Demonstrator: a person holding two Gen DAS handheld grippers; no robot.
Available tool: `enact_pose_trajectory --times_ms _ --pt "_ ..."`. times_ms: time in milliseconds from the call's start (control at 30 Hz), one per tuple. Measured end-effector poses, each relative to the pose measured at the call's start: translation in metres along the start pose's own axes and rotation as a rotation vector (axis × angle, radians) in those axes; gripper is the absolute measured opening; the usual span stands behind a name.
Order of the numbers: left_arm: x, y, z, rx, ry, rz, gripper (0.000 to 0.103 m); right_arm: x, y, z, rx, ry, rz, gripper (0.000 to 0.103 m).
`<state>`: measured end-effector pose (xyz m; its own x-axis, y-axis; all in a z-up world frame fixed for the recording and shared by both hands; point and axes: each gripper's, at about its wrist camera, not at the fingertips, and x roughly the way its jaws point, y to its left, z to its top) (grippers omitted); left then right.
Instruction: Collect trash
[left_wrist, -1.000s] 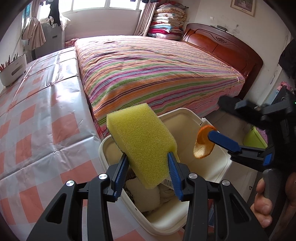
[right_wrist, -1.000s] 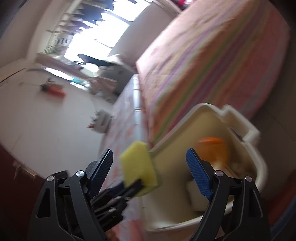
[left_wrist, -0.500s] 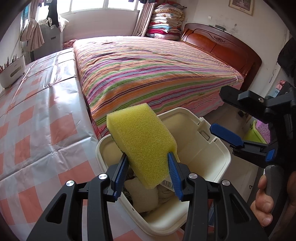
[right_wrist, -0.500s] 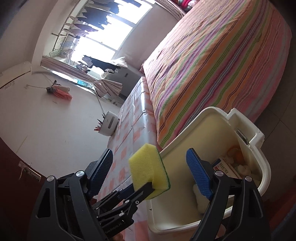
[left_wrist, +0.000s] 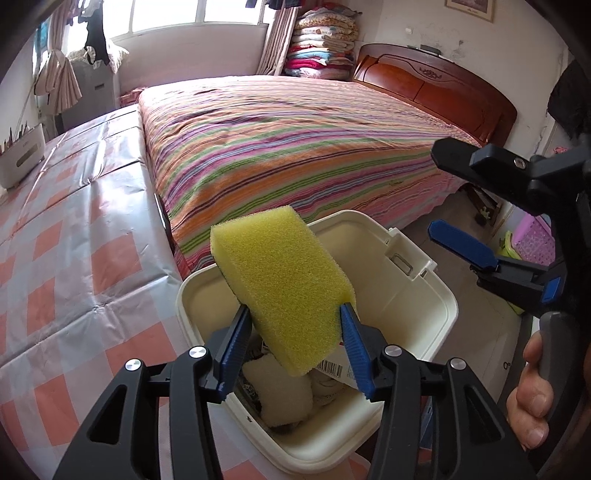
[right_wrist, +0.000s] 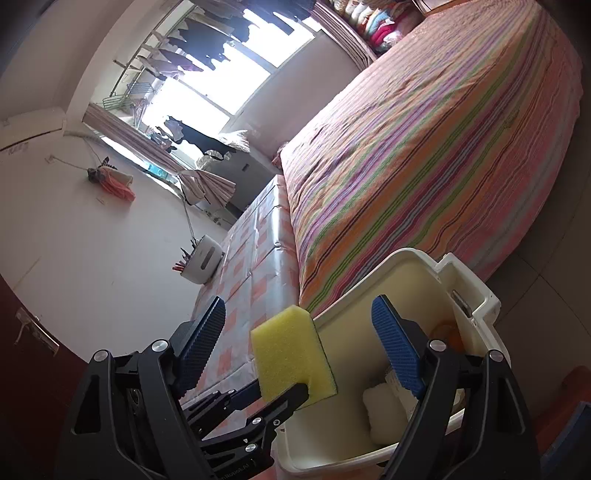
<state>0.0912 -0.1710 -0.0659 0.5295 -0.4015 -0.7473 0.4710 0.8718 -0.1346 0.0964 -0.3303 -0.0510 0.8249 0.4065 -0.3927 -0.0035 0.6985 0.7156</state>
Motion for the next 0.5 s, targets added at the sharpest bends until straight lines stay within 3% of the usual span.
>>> enact_pose_trajectory --times_ms 100,300,500 --pt "-0.002 -0.002 -0.001 0.009 -0.007 0.011 0.054 -0.001 0.004 -0.005 -0.01 -0.004 -0.004 0.08" --pt "-0.008 -0.009 0.0 0.036 -0.036 0.038 0.073 -0.013 0.013 -0.008 -0.055 -0.025 -0.028 0.08" --pt "-0.017 -0.005 -0.003 0.016 -0.059 0.075 0.074 -0.035 0.028 -0.012 -0.141 -0.083 -0.089 0.08"
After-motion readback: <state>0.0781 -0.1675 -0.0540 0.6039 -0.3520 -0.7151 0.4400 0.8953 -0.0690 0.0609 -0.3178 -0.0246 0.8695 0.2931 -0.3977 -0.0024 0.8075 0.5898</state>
